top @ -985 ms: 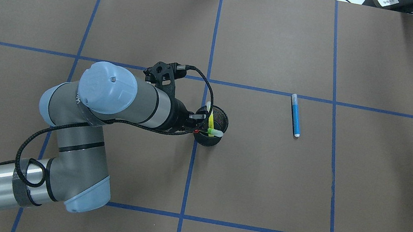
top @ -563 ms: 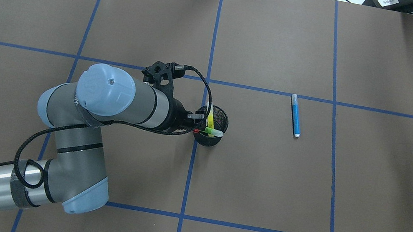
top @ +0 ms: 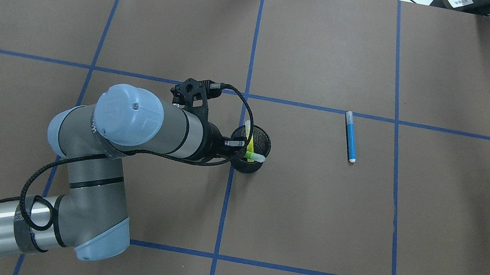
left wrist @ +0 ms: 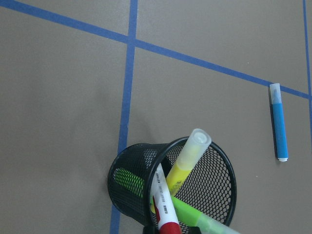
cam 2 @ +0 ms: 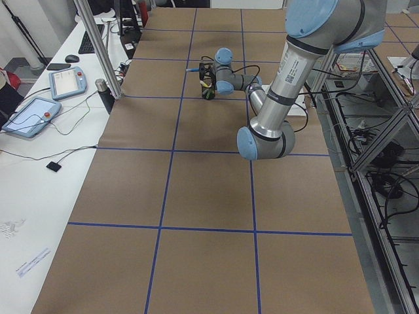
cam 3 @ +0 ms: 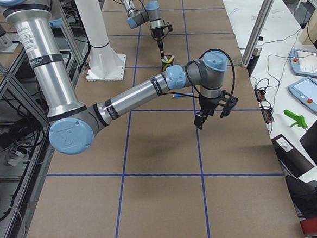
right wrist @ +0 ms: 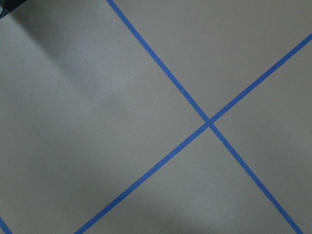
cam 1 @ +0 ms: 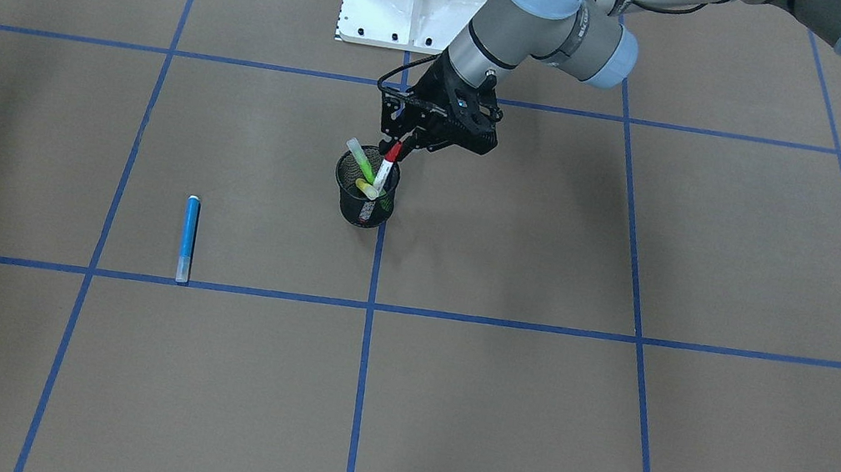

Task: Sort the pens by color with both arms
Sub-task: 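Lower the left gripper into the cup and close on the red-capped marker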

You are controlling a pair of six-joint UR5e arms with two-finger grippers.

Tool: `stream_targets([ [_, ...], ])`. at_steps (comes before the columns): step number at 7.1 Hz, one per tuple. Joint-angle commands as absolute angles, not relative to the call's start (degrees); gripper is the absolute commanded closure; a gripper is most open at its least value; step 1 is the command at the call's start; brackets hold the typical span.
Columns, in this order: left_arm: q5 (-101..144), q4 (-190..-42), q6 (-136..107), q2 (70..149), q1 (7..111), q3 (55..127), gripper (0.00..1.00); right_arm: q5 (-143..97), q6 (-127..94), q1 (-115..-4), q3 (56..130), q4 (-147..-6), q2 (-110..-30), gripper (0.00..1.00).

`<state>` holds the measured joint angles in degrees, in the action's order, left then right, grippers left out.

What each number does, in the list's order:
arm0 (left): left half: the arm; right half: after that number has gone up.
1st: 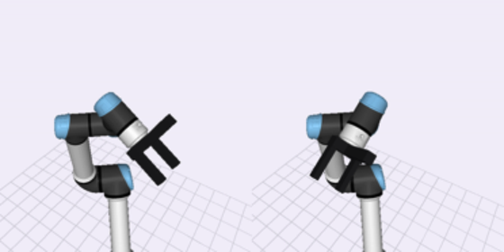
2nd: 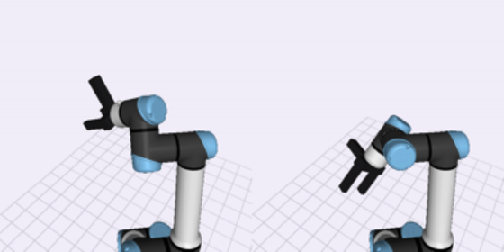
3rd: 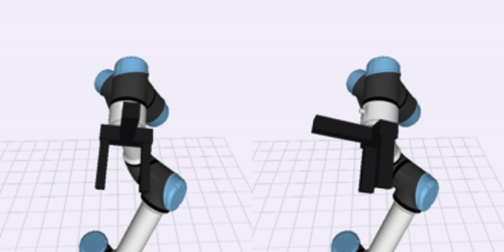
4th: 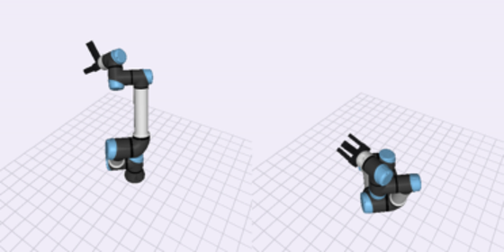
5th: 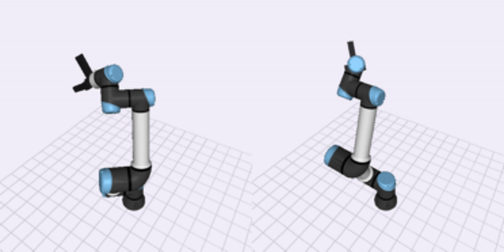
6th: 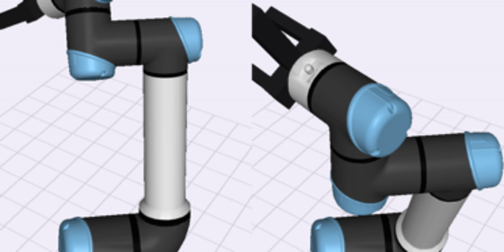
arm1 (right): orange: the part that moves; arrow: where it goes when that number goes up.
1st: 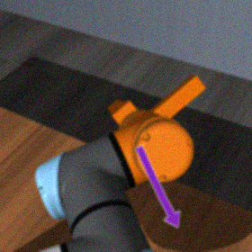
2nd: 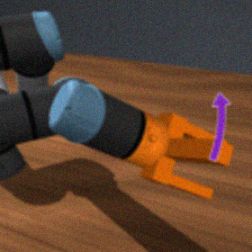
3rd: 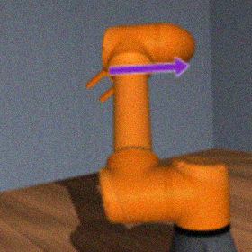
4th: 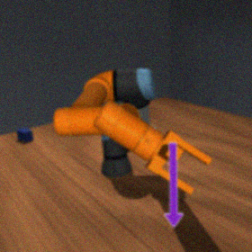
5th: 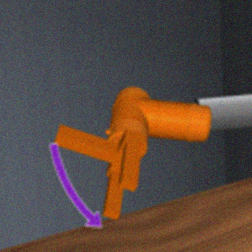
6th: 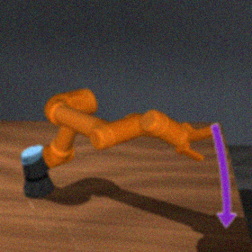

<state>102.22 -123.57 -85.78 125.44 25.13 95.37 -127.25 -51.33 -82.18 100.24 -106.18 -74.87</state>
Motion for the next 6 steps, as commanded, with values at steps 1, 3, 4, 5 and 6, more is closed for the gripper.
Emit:
stream_targets([
  [1, 101.78, -123.57, -85.78, 125.51, 24.87, 95.54, 0.79, -127.35, -51.5, -82.18, 100.63, -106.17, -74.88, 0.0],
  [3, 101.86, -123.31, -85.78, 125.25, 24.87, 96.94, 0.94, -127.44, -51.5, -82.18, 100.72, -106.17, -74.62, 0.0],
  [4, 101.95, -122.88, -85.78, 125.16, 25.05, 98.25, 0.98, -127.53, -51.42, -82.18, 100.81, -106.17, -74.62, 0.0],
  [5, 102.04, -122.18, -85.78, 123.24, 25.14, 101.13, 1.0, -127.53, -51.5, -82.18, 100.98, -106.17, -74.71, 0.0],
  [6, 102.04, -120.34, -85.52, 122.18, 25.75, 103.69, 1.0, -127.7, -51.5, -82.18, 101.86, -106.17, -74.88, 0.0],
])
